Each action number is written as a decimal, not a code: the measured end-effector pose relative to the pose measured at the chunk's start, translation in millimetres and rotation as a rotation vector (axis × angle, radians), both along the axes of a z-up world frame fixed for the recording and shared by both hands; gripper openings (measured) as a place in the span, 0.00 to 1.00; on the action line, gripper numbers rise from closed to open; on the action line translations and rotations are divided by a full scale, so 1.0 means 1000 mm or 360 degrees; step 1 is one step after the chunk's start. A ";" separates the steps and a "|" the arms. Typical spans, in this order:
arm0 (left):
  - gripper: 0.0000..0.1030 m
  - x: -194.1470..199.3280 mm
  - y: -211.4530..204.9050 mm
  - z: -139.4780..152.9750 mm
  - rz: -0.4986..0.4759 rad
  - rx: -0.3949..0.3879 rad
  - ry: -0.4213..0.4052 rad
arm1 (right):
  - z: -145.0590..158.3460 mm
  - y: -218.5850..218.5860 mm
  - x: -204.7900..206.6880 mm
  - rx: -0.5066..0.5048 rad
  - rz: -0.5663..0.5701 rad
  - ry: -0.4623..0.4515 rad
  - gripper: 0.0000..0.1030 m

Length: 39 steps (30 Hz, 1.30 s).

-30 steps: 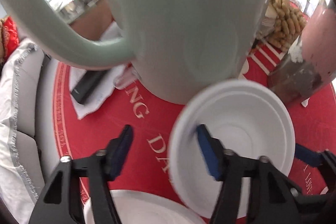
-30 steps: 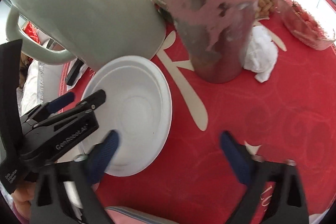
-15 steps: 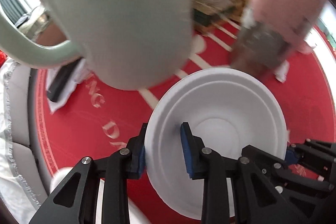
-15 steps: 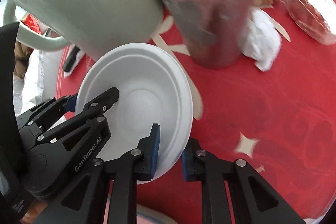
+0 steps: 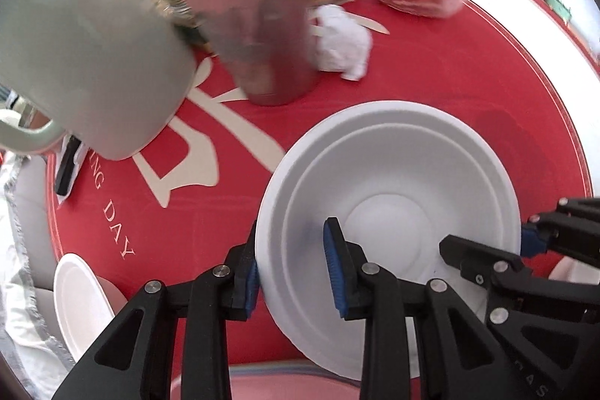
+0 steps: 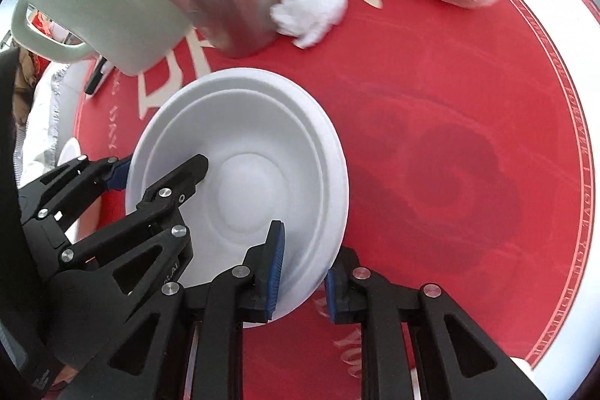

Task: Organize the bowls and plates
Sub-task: 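Lift the white bowl with the right gripper and carry it toward the placed bowl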

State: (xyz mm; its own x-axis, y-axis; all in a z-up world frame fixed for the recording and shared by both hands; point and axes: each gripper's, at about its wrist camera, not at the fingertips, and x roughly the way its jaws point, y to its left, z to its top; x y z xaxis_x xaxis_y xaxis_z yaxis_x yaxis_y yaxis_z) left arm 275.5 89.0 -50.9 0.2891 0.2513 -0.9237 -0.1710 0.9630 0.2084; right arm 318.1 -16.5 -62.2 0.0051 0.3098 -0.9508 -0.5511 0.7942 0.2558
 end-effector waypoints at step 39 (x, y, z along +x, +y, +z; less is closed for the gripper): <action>0.33 -0.058 -0.069 0.036 0.0263 -0.0036 -0.0263 | 0.046 -0.077 -0.024 0.0229 -0.0029 -0.0213 0.22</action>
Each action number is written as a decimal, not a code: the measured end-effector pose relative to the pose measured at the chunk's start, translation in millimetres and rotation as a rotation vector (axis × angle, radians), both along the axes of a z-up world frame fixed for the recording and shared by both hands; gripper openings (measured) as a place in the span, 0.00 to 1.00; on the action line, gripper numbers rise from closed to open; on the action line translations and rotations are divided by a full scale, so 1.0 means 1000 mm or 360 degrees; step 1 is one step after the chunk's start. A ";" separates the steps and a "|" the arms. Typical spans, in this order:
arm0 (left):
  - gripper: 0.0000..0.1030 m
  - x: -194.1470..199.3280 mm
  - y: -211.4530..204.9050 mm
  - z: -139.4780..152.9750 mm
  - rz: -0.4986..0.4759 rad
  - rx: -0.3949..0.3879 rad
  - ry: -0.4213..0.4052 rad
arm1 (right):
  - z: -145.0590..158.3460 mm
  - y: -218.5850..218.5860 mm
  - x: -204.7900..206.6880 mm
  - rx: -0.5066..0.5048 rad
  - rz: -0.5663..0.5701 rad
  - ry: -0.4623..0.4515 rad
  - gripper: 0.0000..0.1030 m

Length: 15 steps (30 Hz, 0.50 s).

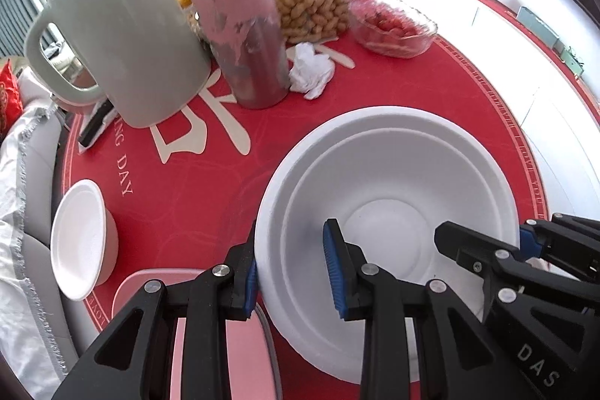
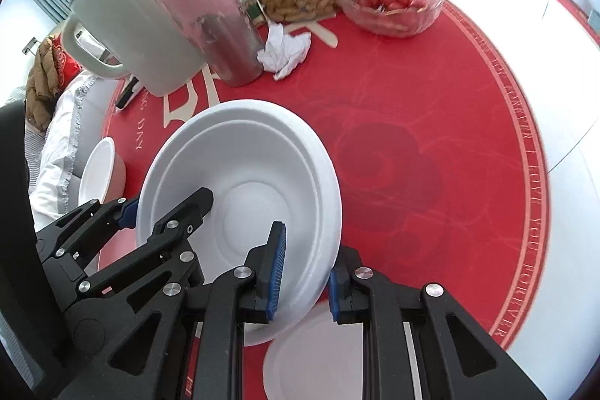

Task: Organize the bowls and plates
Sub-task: 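Lift the white bowl with the right gripper and carry it toward the placed bowl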

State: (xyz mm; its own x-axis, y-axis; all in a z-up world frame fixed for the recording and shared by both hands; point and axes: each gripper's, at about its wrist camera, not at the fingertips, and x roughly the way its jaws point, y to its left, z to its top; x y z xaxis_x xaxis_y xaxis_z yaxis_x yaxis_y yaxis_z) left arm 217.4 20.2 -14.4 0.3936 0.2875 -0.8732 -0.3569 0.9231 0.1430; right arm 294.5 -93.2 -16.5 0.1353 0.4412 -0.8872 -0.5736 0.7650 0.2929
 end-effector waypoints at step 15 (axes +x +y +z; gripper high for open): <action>0.32 -0.026 -0.088 0.023 -0.0187 0.0065 -0.0099 | 0.018 -0.094 -0.046 0.0084 -0.0102 -0.0071 0.24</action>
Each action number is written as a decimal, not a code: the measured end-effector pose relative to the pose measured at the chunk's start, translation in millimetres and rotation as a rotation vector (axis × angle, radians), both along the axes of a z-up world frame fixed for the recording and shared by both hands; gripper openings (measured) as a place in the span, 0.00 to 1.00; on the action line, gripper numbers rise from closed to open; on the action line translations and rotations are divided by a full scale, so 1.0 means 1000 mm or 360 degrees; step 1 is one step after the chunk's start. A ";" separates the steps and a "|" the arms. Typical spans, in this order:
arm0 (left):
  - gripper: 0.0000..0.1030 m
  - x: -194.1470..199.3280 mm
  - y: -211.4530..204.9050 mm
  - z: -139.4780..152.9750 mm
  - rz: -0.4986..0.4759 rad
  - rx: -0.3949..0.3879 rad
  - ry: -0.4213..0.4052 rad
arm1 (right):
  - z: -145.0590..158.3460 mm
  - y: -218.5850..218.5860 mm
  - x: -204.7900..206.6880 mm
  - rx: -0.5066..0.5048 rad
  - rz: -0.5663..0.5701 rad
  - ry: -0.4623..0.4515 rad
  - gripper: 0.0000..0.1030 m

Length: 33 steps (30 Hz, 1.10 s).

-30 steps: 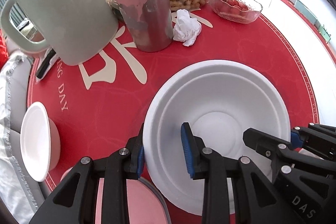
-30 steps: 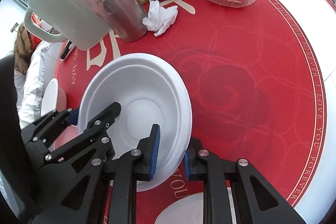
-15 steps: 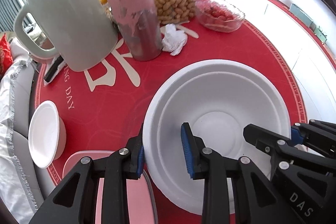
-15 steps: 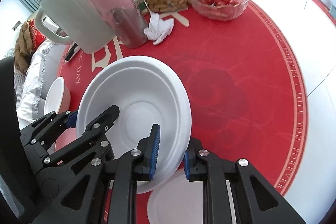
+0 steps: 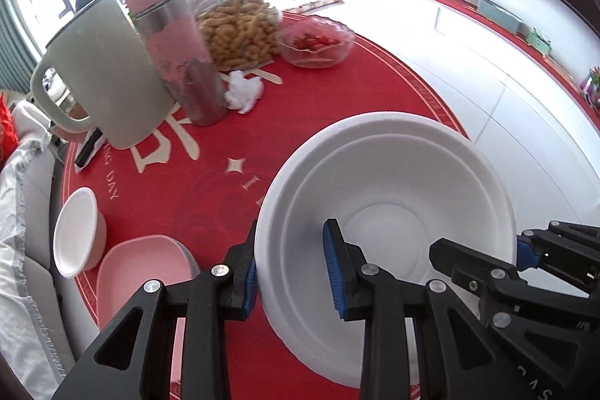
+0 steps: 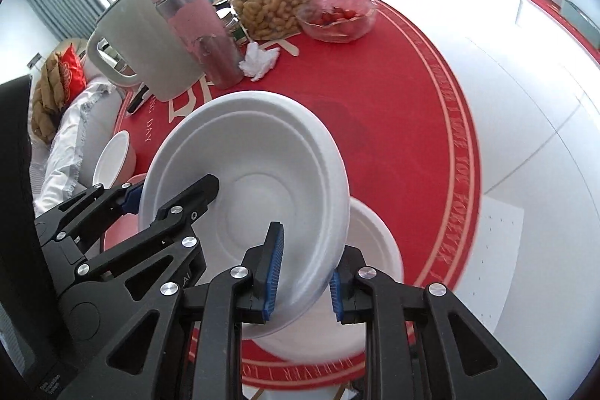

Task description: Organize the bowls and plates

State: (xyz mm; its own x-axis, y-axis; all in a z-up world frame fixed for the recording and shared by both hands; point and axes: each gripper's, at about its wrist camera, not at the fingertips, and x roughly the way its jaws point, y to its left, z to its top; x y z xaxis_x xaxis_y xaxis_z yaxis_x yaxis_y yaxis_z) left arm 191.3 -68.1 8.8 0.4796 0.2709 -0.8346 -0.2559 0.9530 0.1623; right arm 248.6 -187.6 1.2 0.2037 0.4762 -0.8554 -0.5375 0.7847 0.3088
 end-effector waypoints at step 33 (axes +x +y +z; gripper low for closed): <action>0.80 -0.147 0.020 -0.020 0.0001 -0.0284 -0.0530 | -0.021 -0.056 -0.078 0.0226 -0.0176 -0.0542 0.89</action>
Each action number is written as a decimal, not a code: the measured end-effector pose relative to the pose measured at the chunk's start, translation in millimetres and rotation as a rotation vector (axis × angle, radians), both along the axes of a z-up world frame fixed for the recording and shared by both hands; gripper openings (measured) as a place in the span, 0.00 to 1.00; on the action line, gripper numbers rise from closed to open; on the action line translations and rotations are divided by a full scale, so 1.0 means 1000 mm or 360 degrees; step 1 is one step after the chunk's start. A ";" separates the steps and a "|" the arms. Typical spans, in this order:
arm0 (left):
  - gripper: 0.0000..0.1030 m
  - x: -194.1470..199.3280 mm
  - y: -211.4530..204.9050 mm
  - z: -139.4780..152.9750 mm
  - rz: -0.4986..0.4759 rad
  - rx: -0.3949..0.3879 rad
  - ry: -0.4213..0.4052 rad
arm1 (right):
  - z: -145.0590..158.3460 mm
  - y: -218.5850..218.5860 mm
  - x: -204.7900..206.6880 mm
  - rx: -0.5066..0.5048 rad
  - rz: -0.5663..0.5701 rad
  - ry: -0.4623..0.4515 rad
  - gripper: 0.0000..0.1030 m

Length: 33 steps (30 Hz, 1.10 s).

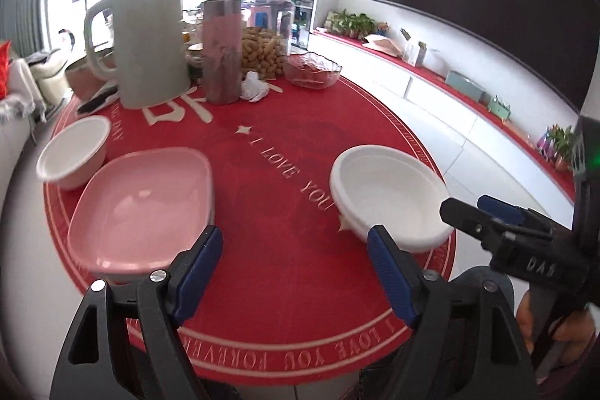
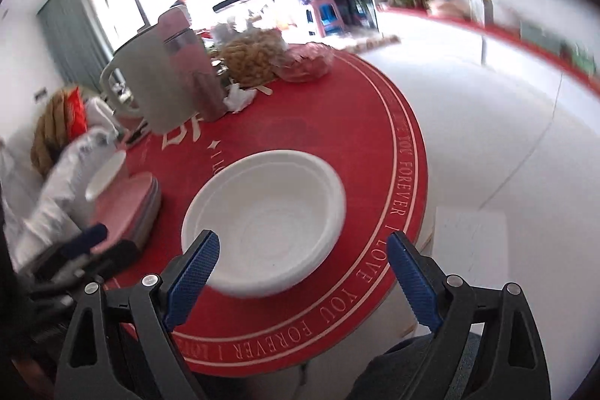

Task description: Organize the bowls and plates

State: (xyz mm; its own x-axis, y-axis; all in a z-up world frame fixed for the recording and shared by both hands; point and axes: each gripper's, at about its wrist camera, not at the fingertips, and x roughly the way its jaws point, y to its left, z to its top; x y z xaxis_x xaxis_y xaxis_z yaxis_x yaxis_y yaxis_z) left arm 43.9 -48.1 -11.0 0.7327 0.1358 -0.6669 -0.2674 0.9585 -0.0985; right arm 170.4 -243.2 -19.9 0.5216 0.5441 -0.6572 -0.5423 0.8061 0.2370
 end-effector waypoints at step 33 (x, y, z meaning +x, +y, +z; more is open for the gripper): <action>0.81 -0.051 0.056 -0.017 0.0277 -0.0158 -0.0027 | 0.020 0.072 -0.027 -0.0435 0.0106 -0.0655 0.99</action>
